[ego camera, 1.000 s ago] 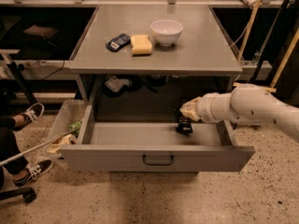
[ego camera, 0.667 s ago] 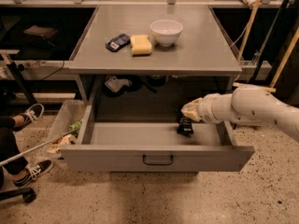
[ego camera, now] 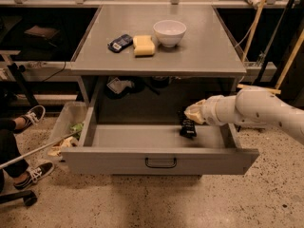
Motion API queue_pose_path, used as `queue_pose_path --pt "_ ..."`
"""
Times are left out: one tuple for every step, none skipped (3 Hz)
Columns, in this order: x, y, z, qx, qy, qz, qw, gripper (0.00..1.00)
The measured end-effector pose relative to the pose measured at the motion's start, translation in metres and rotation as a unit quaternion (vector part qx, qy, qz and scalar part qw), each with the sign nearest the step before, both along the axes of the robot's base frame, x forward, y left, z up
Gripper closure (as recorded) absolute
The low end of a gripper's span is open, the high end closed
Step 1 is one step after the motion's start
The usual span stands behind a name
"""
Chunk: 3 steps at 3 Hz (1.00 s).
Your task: Place rxbar chocolate into top drawer
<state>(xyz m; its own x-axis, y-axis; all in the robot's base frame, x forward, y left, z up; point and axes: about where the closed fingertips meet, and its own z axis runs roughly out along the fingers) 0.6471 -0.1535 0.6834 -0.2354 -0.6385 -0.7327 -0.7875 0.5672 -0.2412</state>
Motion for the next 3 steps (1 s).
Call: queue_pose_path --pt "0.0 0.0 0.0 0.0 0.0 0.0 1.0 0.12" --pt "0.0 0.0 0.0 0.0 0.0 0.0 1.0 0.0" --pt "0.0 0.0001 0.0 0.0 0.0 0.0 1.0 0.0"
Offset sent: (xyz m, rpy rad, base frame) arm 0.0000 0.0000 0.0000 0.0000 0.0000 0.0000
